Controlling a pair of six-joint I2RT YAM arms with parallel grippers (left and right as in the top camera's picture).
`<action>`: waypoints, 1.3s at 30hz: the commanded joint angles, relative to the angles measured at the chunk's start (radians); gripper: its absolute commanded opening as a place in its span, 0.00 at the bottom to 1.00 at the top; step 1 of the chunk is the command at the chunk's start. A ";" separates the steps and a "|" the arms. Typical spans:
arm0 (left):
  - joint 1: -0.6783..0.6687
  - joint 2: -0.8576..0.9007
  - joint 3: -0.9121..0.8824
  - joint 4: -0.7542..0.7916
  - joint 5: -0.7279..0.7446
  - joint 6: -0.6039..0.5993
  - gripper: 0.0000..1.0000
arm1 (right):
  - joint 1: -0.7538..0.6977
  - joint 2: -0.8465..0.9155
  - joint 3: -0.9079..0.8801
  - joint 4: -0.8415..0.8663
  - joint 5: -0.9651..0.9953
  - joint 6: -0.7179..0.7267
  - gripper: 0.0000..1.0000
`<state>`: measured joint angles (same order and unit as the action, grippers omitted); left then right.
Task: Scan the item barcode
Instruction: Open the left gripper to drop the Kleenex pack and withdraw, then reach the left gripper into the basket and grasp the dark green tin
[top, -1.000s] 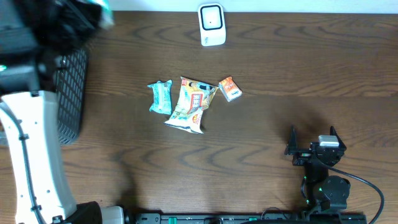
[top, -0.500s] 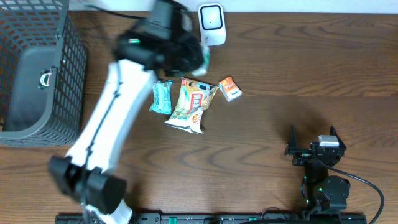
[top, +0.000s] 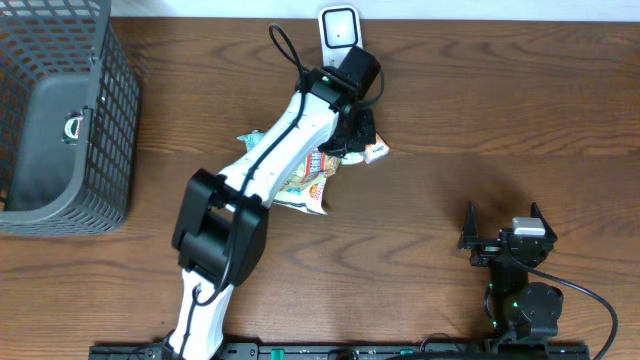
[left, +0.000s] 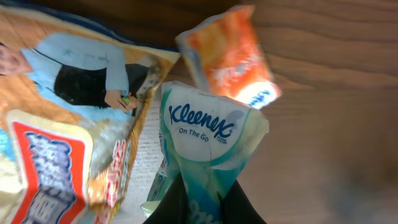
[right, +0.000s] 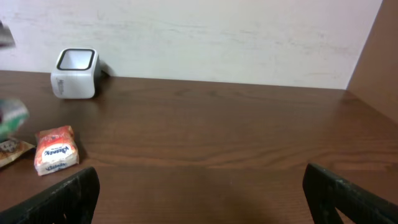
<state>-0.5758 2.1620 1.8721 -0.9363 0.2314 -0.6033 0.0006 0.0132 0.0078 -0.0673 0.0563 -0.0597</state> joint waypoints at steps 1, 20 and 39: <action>0.003 0.036 -0.006 0.002 -0.016 -0.050 0.09 | 0.007 -0.002 -0.002 -0.003 0.005 0.003 0.99; 0.084 -0.041 0.134 0.025 0.127 0.035 0.62 | 0.007 -0.002 -0.002 -0.003 0.005 0.003 0.99; 0.953 -0.554 0.167 0.235 0.081 0.158 1.00 | 0.007 -0.002 -0.002 -0.003 0.005 0.003 0.99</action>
<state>0.2420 1.6032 2.0335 -0.7048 0.3408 -0.4641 0.0006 0.0132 0.0078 -0.0673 0.0563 -0.0597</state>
